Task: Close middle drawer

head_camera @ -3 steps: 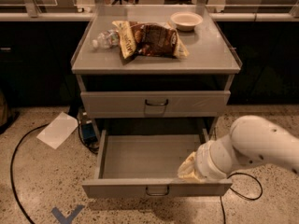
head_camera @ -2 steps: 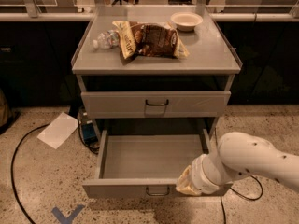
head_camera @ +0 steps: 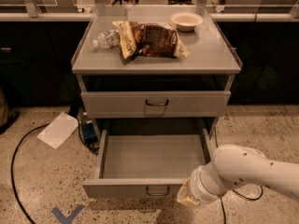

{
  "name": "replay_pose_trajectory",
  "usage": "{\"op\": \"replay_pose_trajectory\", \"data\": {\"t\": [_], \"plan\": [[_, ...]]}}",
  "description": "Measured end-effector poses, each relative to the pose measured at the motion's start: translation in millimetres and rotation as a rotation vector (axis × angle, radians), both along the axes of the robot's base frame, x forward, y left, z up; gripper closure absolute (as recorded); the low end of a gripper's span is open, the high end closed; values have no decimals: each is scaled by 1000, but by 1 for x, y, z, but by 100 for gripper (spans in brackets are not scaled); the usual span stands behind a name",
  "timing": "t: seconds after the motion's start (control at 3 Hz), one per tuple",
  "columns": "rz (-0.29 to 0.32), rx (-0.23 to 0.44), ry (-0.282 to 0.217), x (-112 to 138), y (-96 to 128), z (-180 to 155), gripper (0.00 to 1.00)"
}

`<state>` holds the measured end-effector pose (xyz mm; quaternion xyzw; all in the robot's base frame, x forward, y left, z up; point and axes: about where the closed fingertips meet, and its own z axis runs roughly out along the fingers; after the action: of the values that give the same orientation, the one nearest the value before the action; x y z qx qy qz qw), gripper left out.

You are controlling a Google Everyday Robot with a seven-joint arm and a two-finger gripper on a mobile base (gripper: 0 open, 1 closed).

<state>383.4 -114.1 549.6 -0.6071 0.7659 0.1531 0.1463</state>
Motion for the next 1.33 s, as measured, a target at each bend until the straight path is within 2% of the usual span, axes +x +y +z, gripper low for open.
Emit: {"op": "replay_pose_trajectory", "data": {"t": [0.33,0.67,1.0,1.33], "plan": [[3,17,21,-5,2,-10,100],[-17,66,71,-16,13,-43,100],[-45,118,139,-26,32,-94,100],[-47,131,170,-35,36,-107,100]]}}
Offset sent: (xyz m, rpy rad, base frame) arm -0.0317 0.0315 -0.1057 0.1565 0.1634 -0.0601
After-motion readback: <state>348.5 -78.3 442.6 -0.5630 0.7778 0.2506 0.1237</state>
